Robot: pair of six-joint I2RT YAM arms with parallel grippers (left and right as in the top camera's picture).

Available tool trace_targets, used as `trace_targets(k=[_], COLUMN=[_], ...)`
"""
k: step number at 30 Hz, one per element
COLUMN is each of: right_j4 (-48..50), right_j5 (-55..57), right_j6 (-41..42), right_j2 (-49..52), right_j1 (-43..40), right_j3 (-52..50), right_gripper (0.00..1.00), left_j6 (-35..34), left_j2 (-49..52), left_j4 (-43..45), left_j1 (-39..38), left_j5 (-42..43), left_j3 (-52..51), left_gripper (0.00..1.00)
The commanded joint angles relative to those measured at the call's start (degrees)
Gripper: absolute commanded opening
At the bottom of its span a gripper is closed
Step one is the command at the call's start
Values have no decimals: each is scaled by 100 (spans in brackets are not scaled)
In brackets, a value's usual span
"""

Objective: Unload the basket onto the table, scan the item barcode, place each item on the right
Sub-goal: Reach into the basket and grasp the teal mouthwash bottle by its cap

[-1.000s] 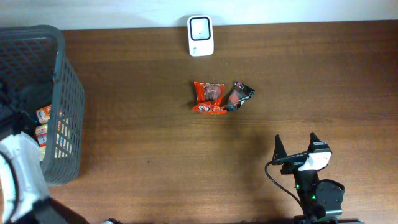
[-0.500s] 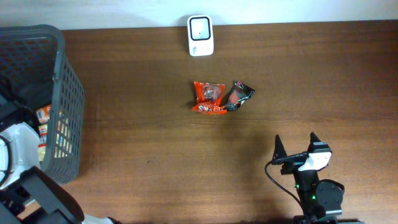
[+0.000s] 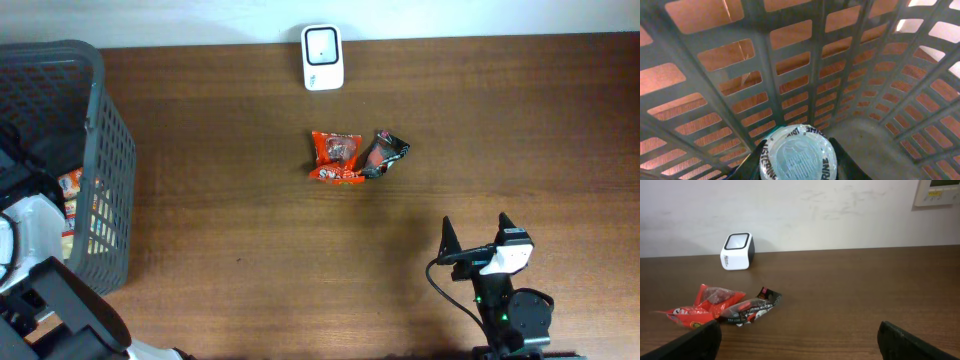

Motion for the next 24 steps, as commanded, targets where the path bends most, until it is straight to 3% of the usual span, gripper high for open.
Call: trace_targets(k=[1, 9, 14, 17, 21, 24], right_j4=[-22, -22, -22, -22, -22, -22], right_j5=[50, 50, 50, 50, 50, 50], right_j6=[20, 20, 20, 20, 20, 20], right_j2=[-37, -37, -37, -37, -37, -37], right_j1=[4, 7, 4, 7, 7, 7], right_j3=[-42, -42, -42, -42, -42, -42], right_gripper=[98, 98, 98, 99, 98, 98], left_j6=[170, 168, 168, 162, -675, -1248], left_j2=[-151, -938, -1762, -2382, -3088, -3283], left_j4=[44, -293, -133, -107, 131, 365], left_j1=[15, 15, 15, 15, -101, -741], left_j5=[11, 1696, 2004, 2618, 3845, 4647], left_j3=[96, 96, 229, 356, 356, 356], left_gripper=[0, 0, 0, 0, 0, 0])
